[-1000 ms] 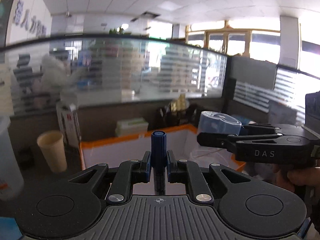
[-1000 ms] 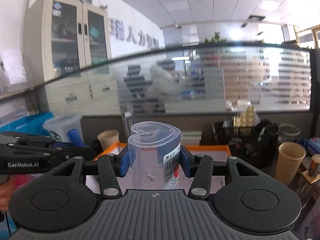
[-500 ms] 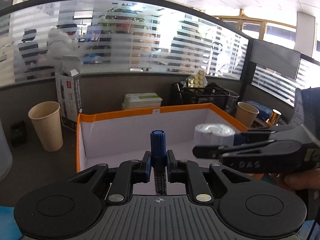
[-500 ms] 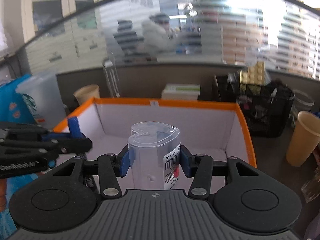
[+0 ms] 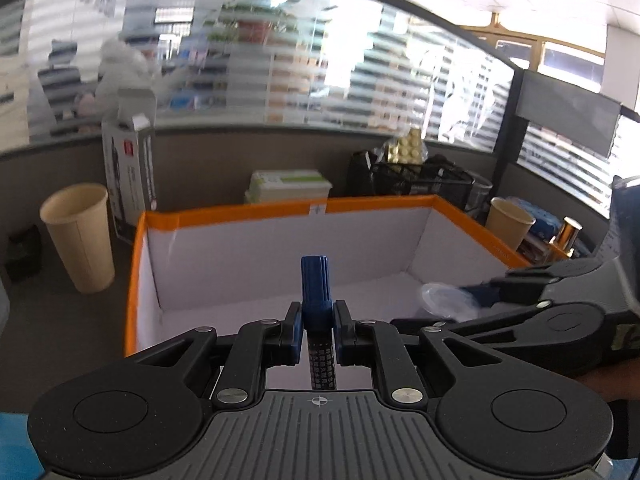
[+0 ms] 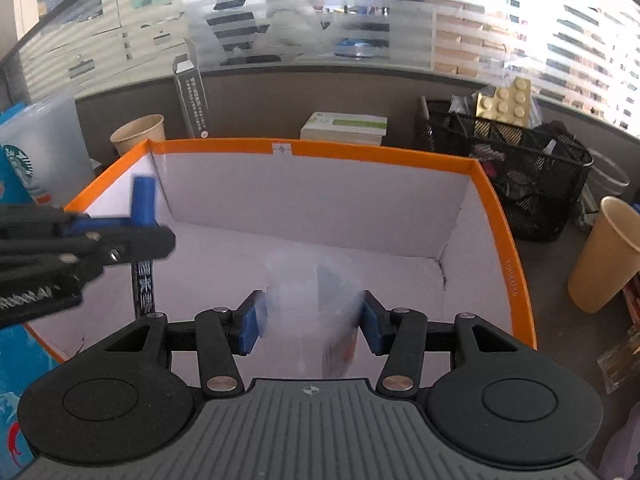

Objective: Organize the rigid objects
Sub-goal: 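Open the left gripper dropping the marker while the right gripper releases the cup into the box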

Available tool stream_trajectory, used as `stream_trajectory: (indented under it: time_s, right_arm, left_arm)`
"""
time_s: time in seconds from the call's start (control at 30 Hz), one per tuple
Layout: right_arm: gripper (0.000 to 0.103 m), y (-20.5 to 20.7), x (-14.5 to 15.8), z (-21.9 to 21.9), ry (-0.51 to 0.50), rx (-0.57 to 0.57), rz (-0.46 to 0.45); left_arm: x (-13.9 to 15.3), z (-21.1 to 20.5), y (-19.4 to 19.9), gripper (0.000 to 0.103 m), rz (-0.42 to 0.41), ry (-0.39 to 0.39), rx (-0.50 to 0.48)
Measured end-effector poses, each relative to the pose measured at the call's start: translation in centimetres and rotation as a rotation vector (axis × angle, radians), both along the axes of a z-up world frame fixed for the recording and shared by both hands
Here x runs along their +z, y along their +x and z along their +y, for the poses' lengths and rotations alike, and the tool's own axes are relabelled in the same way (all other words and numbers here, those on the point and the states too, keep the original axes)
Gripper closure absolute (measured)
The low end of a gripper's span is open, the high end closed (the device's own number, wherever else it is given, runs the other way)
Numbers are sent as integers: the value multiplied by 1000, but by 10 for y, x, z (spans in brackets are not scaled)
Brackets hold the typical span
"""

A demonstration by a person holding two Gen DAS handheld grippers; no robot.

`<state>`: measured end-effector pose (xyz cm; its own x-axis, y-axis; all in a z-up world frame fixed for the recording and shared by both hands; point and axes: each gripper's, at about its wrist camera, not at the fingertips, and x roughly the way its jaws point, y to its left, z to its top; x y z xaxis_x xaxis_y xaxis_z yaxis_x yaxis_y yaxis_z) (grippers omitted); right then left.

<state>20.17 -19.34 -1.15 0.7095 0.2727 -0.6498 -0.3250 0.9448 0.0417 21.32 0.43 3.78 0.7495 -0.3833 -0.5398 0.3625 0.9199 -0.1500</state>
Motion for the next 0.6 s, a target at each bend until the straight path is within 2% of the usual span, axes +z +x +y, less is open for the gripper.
stream_trajectory:
  time_s: [0.13, 0.23, 0.37, 0.4, 0.43, 0.47, 0.5, 0.53, 0.6]
  right_arm:
    - [39, -2, 1, 0, -17, -8, -14]
    - [39, -5, 3, -2, -24, -18, -29]
    - [36, -13, 13, -5, -31, -31, -67]
    - [34, -16, 17, -7, -31, -34, -79]
    - [33, -19, 20, -8, -30, -37, -92]
    - [33, -23, 25, -10, -29, -42, -106]
    - [33, -27, 30, -12, -27, -46, -119]
    - [33, -31, 35, -14, -20, -48, -132]
    - [33, -44, 47, -19, 1, -51, -164]
  left_arm:
    - [-10, 0, 3, 89, 32, 3, 14]
    - [-9, 0, 2, 83, 34, 10, 31]
    - [-3, 3, -6, 50, 13, 7, 63]
    - [2, 3, -10, 45, 2, 3, 64]
    - [7, 3, -15, 34, -12, 0, 64]
    - [14, 3, -21, 16, -31, 1, 75]
    - [20, 3, -27, 9, -54, 9, 99]
    - [28, 4, -34, 3, -82, 20, 129]
    - [42, 6, -47, 3, -128, 24, 147]
